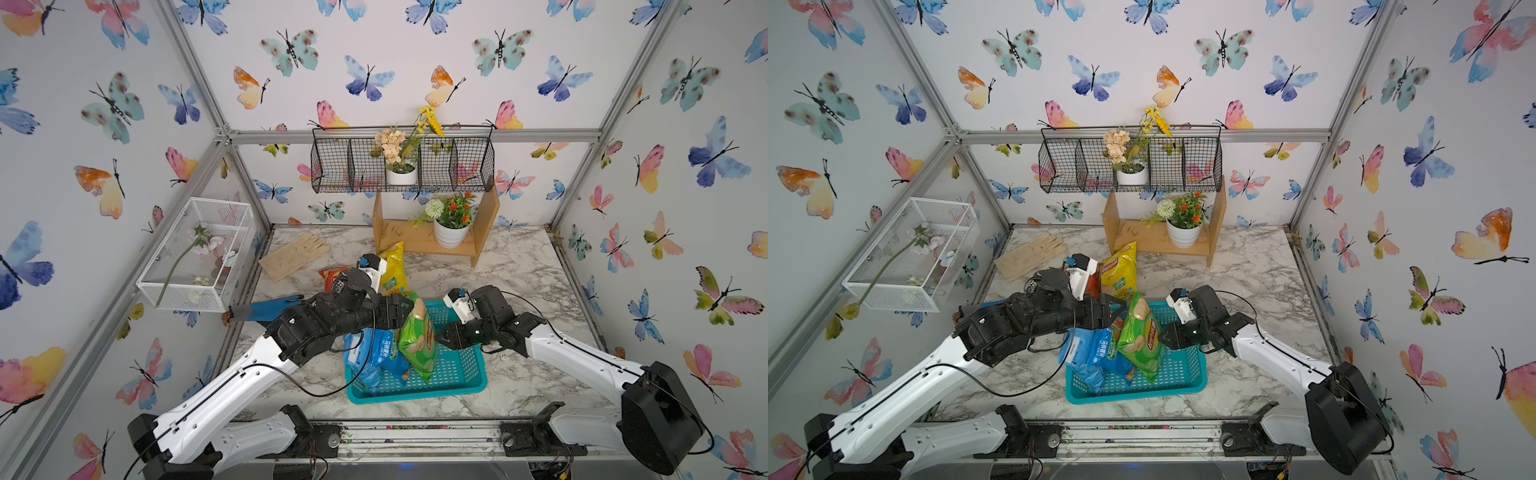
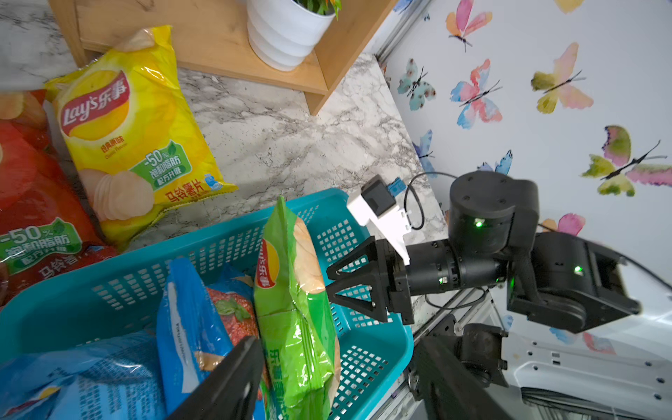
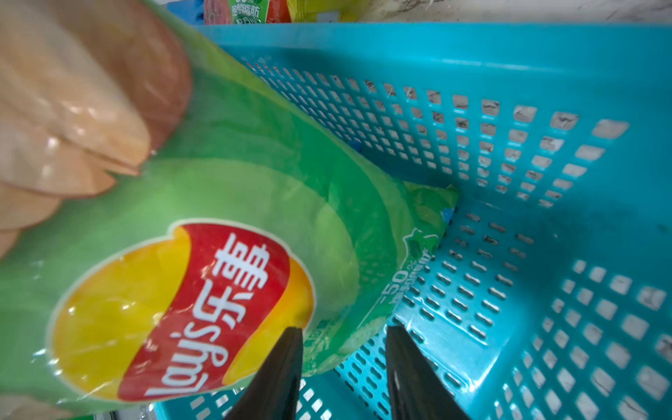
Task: Put the potato chips into the basket
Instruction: Place the potato chip in the basket.
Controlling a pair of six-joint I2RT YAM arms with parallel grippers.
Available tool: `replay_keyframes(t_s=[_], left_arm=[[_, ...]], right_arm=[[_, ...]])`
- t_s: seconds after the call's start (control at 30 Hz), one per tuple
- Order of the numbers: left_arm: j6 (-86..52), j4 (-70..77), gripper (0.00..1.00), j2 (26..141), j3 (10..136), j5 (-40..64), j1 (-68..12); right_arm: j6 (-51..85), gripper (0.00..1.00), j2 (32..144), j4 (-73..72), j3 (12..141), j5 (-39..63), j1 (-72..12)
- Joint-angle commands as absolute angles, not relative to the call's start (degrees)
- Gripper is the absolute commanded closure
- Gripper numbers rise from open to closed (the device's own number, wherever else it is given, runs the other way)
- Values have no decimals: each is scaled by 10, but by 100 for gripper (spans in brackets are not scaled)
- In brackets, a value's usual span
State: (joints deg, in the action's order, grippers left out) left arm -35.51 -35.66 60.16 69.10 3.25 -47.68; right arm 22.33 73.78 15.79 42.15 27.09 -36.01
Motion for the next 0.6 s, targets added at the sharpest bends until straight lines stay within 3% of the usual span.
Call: replay_keyframes(t_s=[0.0,0.57], left_arm=[[-327,-398,23,579,710,6,-445],[-268,-436,19,498,621,72,-212]], right_arm=[[211,56,736,163,424,248,-363],[186,44,621,266,554,143,-363]])
